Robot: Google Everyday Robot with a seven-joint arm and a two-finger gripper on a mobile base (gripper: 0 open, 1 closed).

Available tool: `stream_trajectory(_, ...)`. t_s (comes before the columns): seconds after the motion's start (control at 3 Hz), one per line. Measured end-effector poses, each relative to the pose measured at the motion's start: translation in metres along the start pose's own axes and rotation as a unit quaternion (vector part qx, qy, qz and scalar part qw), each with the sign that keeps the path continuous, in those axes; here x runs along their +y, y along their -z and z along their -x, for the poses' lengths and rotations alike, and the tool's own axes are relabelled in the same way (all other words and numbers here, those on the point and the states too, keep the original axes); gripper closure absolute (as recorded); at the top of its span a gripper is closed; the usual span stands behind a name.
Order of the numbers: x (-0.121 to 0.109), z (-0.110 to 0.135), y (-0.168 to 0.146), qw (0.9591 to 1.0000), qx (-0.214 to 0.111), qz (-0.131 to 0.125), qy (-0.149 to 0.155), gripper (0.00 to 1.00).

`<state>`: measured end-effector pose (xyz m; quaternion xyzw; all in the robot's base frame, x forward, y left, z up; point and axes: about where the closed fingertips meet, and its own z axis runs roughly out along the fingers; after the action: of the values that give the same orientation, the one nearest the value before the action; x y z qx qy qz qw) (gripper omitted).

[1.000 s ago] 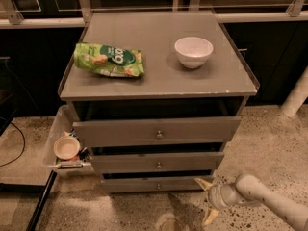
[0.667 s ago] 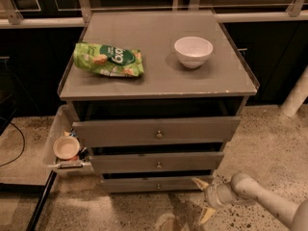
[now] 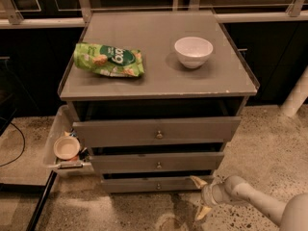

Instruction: Open bottom drawer

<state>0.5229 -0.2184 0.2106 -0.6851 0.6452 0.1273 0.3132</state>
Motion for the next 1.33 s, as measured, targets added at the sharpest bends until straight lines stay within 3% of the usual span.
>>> stream_trajectory(0.67,-0.032,-0.016,-0.015,0.9965,0.051,-0.059,0.033,0.00)
stream_trajectory(1.0,-0.065,-0.038,-0.036,0.9950,0.053,-0.070,0.048,0.00)
stream_trajectory(1.33,-0.083,-0.047,-0.047,0.9943,0.061,-0.080,0.034,0.00)
